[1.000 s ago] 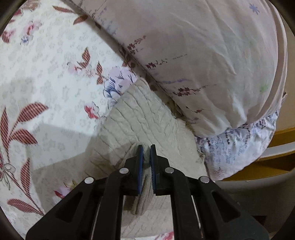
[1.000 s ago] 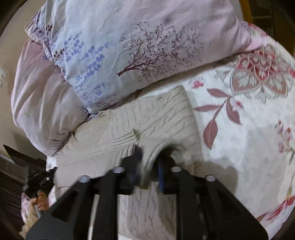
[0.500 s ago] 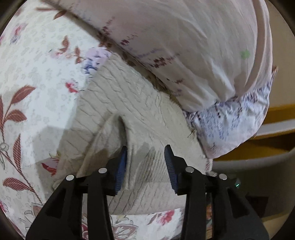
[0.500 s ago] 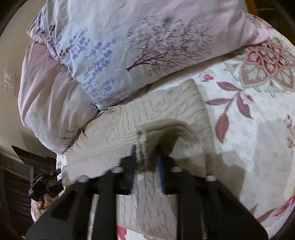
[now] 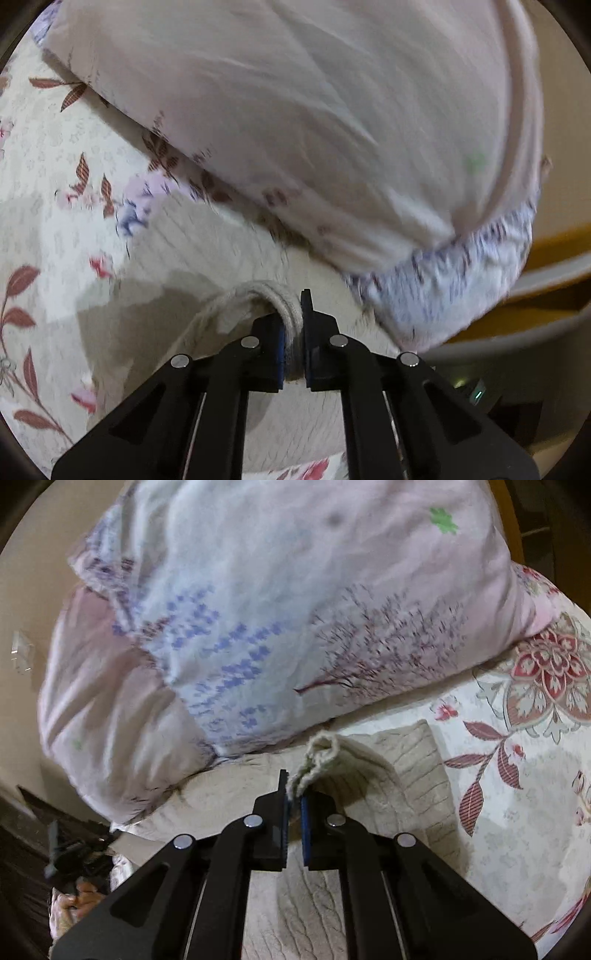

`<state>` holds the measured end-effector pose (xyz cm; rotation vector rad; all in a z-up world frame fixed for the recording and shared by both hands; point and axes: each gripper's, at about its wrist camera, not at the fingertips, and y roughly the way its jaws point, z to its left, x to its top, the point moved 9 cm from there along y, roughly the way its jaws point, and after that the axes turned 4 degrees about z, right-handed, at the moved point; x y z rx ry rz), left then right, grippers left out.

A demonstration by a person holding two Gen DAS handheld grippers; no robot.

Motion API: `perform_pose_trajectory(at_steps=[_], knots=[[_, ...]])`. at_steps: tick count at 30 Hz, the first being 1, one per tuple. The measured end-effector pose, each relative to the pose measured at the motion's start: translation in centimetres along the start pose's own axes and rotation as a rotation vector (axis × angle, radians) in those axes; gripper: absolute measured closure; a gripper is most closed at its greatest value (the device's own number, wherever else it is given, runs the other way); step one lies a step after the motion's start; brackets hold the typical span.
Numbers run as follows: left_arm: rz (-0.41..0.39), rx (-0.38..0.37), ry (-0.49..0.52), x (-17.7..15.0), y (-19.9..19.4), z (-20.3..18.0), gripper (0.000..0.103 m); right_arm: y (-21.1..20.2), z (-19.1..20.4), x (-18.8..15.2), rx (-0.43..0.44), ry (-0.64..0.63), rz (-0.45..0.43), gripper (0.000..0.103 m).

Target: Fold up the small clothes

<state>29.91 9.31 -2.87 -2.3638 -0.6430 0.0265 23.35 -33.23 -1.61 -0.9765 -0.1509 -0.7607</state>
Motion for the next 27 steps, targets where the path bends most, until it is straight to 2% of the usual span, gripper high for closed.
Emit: perform_pose_trajectory(at_steps=[2, 4, 5, 6, 8, 9, 11, 12, 13, 15, 18, 23, 27], knots=[[-0.001, 0.03, -0.018, 0.7, 1.1, 0.7, 0.097, 1.1, -1.1, 0.1, -0.042, 0.053, 0.005, 0.098], [0.014, 0.068, -0.037, 0.7, 2.3, 1.3, 0.097, 1.9, -1.9, 0.1, -0.068, 0.105, 0.02, 0.089], [0.025, 0.073, -0.042, 0.5, 2.8, 1.5, 0.097, 2.1, -2.1, 0.0, -0.075, 0.123, 0.026, 0.073], [0.036, 0.068, -0.045, 0.2, 3.2, 1.6, 0.097, 2.1, -2.2, 0.0, -0.081, 0.143, 0.03, 0.047], [0.056, 0.046, -0.042, -0.3, 3.5, 1.4, 0.095, 1.2, -2.0, 0.2, -0.072, 0.134, 0.004, 0.03], [0.061, 0.037, -0.032, -0.5, 3.4, 1.2, 0.093, 0.5, -1.8, 0.3, -0.073, 0.112, -0.018, 0.03], [0.06, 0.028, -0.006, -0.5, 2.6, 1.0, 0.075, -1.1, -1.9, 0.4, -0.09, 0.075, -0.046, 0.031], [0.039, 0.036, 0.009, -0.4, 1.7, 1.1, 0.055, -1.7, -2.1, 0.3, -0.096, 0.065, -0.055, 0.033], [0.018, 0.046, 0.025, -0.2, 0.9, 1.2, 0.046, -2.3, -2.4, 0.1, -0.106, 0.056, -0.061, 0.037], [-0.007, 0.068, 0.062, -0.1, -0.3, 1.4, 0.046, -3.7, -3.5, -0.6, -0.139, 0.031, -0.066, 0.05], [-0.017, 0.135, 0.13, -0.7, -1.8, 2.7, 0.047, -5.0, -5.1, -2.3, -0.174, 0.007, -0.047, 0.059], [-0.008, 0.259, 0.266, -2.6, -2.6, 4.1, 0.05, -4.7, -6.1, -5.5, -0.245, -0.08, 0.012, 0.062], [0.028, 0.321, 0.331, -4.5, -1.9, 4.9, 0.054, -4.5, -6.7, -7.1, -0.243, -0.092, 0.052, 0.065]])
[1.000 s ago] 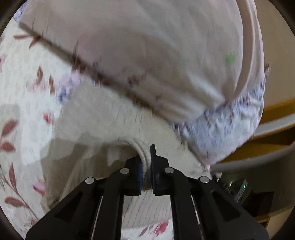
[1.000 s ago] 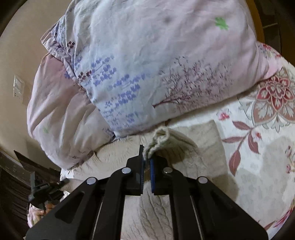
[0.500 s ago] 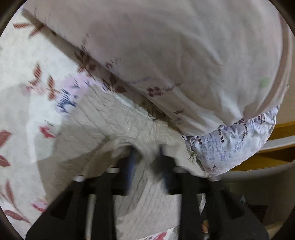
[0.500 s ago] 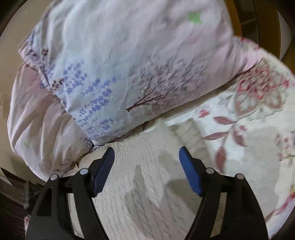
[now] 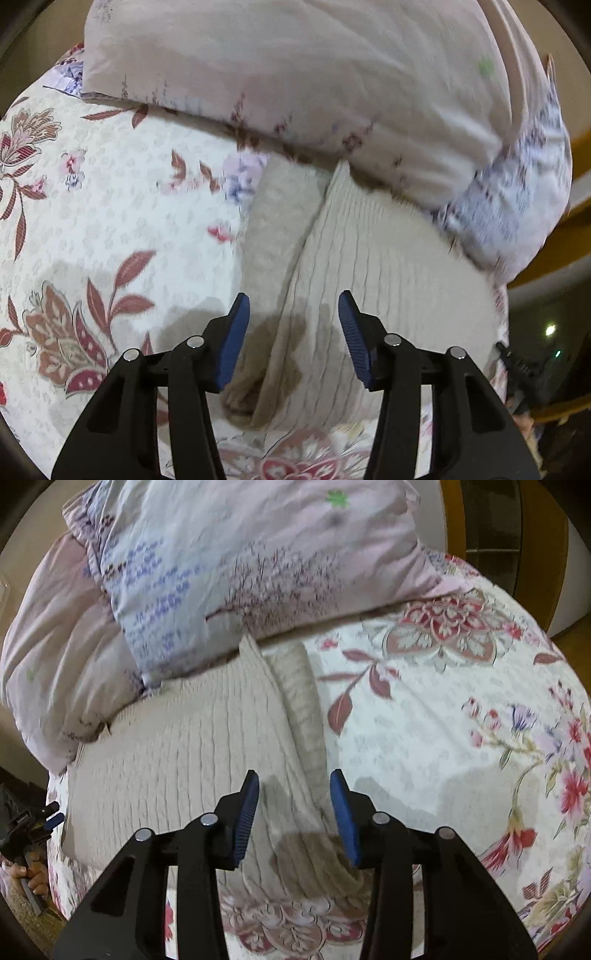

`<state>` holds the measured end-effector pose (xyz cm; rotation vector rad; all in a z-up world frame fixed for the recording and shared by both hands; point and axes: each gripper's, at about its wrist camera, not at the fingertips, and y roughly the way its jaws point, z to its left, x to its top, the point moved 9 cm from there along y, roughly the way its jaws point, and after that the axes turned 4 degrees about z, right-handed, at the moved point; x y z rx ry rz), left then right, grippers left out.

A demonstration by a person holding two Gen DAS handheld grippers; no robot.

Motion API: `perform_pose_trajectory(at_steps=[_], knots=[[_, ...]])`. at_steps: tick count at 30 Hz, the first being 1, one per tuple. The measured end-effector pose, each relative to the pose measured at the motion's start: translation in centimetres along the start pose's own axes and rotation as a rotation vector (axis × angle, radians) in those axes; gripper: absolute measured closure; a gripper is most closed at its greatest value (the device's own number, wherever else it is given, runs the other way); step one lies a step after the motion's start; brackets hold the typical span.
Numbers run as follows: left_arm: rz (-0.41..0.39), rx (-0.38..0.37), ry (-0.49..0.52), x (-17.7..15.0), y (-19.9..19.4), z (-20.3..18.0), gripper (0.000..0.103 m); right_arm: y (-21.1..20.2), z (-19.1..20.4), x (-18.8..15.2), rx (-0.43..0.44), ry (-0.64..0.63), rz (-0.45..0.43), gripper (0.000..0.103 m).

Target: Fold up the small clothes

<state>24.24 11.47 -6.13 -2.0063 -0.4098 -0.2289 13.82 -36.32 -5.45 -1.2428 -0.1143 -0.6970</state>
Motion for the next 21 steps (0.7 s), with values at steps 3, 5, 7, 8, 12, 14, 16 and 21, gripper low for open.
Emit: perform_pose_trajectory(at_steps=[3, 5, 7, 8, 12, 14, 16, 21], knots=[[0.013, 0.026, 0.028, -0.9, 0.5, -0.1, 0.064, 0.4, 0.1, -0.7, -0.017, -0.028, 0.017, 0.08], [0.014, 0.03, 0.034, -1.3, 0.6, -0.1, 0.075, 0.2, 0.1, -0.9, -0.022, -0.033, 0.008, 0.084], [0.013, 0.025, 0.034, -1.6, 0.5, 0.1, 0.09, -0.3, 0.1, -0.9, -0.017, -0.03, -0.004, 0.091], [0.017, 0.015, 0.032, -1.7, 0.4, 0.1, 0.094, -0.7, 0.2, -0.9, -0.01, -0.027, -0.015, 0.094], [0.006, -0.011, 0.045, -1.8, -0.4, 0.0, 0.095, -2.5, 0.6, -0.9, 0.013, -0.025, -0.05, 0.095], [0.001, -0.025, 0.048, -1.9, -1.0, 0.3, 0.096, -3.1, 0.7, -1.0, 0.016, -0.019, -0.061, 0.095], [-0.001, -0.036, 0.043, -1.9, -1.5, 0.7, 0.096, -3.3, 0.4, -1.3, 0.006, -0.007, -0.062, 0.095], [0.001, 0.033, -0.005, -2.4, -0.8, 2.9, 0.1, -1.7, -0.8, -2.2, -0.08, -0.018, -0.014, 0.095]])
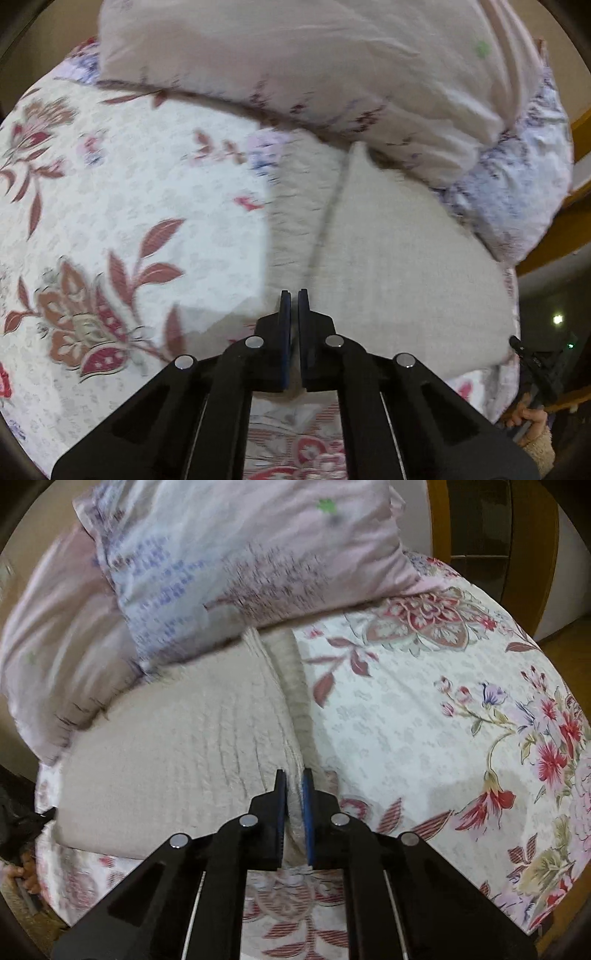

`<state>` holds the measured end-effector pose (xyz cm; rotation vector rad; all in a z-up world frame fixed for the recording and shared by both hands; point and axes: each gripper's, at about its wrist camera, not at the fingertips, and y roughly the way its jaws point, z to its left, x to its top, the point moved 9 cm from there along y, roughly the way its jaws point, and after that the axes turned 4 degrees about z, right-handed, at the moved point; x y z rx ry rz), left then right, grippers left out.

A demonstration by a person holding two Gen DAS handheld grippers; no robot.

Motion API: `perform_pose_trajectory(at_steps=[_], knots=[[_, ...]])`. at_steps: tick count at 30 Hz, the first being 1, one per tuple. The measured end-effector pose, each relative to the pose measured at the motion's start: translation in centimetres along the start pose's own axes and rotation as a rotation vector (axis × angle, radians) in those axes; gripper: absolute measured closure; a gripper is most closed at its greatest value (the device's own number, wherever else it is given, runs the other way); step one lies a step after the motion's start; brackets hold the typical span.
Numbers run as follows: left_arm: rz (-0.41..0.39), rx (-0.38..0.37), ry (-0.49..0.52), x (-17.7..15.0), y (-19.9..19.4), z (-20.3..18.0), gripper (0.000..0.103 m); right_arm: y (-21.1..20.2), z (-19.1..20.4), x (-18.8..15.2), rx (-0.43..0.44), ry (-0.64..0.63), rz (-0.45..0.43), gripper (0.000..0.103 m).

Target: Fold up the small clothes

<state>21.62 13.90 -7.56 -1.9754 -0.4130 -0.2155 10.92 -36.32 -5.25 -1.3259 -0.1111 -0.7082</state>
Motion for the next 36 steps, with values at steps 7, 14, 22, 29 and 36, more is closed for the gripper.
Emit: perform_pose_trajectory(at_steps=[7, 14, 22, 29, 36], knots=[[-0.046, -0.093, -0.143, -0.5, -1.1, 1.5, 0.093, 0.6, 0.8, 0.3, -0.128, -0.052, -0.006, 0.052], [0.013, -0.224, -0.161, 2.1, -0.5, 2.8, 0.035, -1.6, 7.6, 1.0, -0.014, -0.003, -0.135, 0.036], [-0.009, -0.157, -0.121, 2.8, 1.3, 0.4, 0.017, 3.9, 18.5, 0.1, 0.04, -0.227, -0.048, 0.036], [-0.027, -0.057, -0.026, 2.7, 2.1, -1.4, 0.017, 6.6, 22.1, -1.1, 0.034, -0.361, 0.003, 0.029], [-0.028, -0.011, 0.042, 4.1, 3.1, -2.1, 0.017, 7.7, 22.2, -1.6, -0.012, -0.414, 0.001, 0.025]])
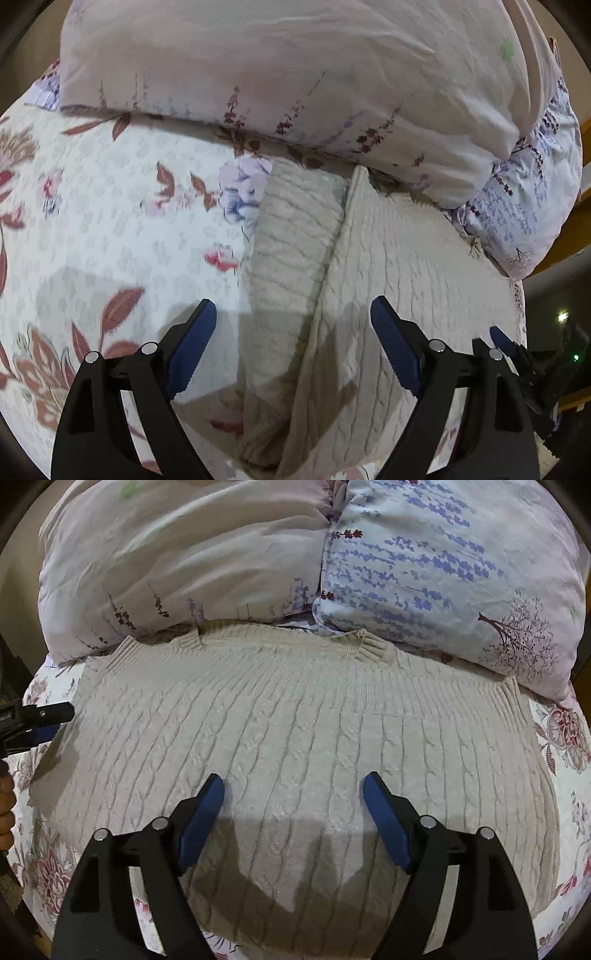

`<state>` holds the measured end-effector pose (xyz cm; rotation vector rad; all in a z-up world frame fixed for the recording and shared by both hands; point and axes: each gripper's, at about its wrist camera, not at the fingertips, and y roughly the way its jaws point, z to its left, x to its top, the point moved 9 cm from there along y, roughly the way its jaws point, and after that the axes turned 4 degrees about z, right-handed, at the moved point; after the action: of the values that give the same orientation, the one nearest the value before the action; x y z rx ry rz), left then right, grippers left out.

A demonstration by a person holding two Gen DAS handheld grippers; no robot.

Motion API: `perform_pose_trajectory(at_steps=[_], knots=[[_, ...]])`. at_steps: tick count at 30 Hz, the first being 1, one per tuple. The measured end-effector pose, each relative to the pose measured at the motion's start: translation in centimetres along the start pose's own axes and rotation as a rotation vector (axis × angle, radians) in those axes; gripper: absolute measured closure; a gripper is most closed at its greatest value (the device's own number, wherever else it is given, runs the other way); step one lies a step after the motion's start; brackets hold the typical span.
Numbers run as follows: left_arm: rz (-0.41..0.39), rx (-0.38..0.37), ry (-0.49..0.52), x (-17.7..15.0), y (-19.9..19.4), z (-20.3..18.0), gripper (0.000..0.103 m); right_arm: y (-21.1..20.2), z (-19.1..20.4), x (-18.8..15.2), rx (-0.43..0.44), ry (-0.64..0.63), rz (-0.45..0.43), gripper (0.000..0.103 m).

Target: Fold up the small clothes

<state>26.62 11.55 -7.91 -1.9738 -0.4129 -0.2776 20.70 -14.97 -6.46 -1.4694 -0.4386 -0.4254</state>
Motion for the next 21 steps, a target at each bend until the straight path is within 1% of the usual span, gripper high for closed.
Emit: perform_pose_trajectory(at_steps=[3, 4, 5, 6, 7, 9, 10, 12, 13, 15, 17, 18, 19, 20, 21], knots=[[0.006, -0.014, 0.021, 0.5, 0.2, -0.1, 0.017, 0.1, 0.0, 0.0, 0.014, -0.005, 0.004, 0.024], [0.014, -0.033, 0.03, 0.6, 0.3, -0.4, 0.019, 0.0, 0.0, 0.0, 0.017, -0.007, 0.003, 0.024], [0.021, -0.057, 0.031, 0.6, 0.4, -0.6, 0.024, 0.0, 0.1, 0.0, 0.019, -0.008, 0.002, 0.023], [0.034, -0.104, 0.023, 0.5, 0.5, -1.0, 0.025, 0.0, 0.0, 0.0, 0.021, -0.008, 0.001, 0.023], [0.034, -0.12, 0.016, 0.5, 0.5, -1.2, 0.025, 0.0, -0.1, 0.0, 0.024, -0.008, 0.001, 0.023], [0.05, -0.201, -0.024, 0.4, 0.5, -1.5, 0.029, 0.0, 0.0, 0.0, 0.028, -0.009, 0.0, 0.021], [0.053, -0.225, -0.044, 0.3, 0.5, -1.5, 0.031, 0.0, 0.1, 0.0, 0.03, -0.009, 0.0, 0.021], [0.066, -0.307, -0.113, 0.3, 0.5, -1.4, 0.034, 0.1, 0.1, 0.0, 0.035, -0.009, 0.001, 0.018], [0.073, -0.338, -0.137, 0.2, 0.5, -1.3, 0.038, 0.1, 0.2, 0.0, 0.041, -0.01, 0.002, 0.018], [0.085, -0.386, -0.175, 0.2, 0.7, -1.4, 0.039, 0.2, 0.2, 0.1, 0.045, -0.015, 0.003, 0.016], [0.099, -0.398, -0.181, 0.0, 0.9, -1.6, 0.045, 0.2, 0.3, 0.1, 0.048, -0.018, 0.003, 0.015], [0.106, -0.399, -0.179, -0.1, 1.1, -1.8, 0.046, 0.2, 0.3, 0.1, 0.05, -0.019, 0.003, 0.015], [0.106, -0.384, -0.167, -0.1, 1.2, -2.1, 0.047, 0.2, 0.4, 0.2, 0.051, -0.02, 0.003, 0.015], [0.111, -0.37, -0.154, -0.2, 1.3, -2.4, 0.054, 0.2, 0.3, 0.2, 0.052, -0.021, 0.002, 0.015], [0.118, -0.366, -0.149, -0.3, 1.4, -2.6, 0.057, 0.2, 0.3, 0.2, 0.052, -0.022, 0.002, 0.015]])
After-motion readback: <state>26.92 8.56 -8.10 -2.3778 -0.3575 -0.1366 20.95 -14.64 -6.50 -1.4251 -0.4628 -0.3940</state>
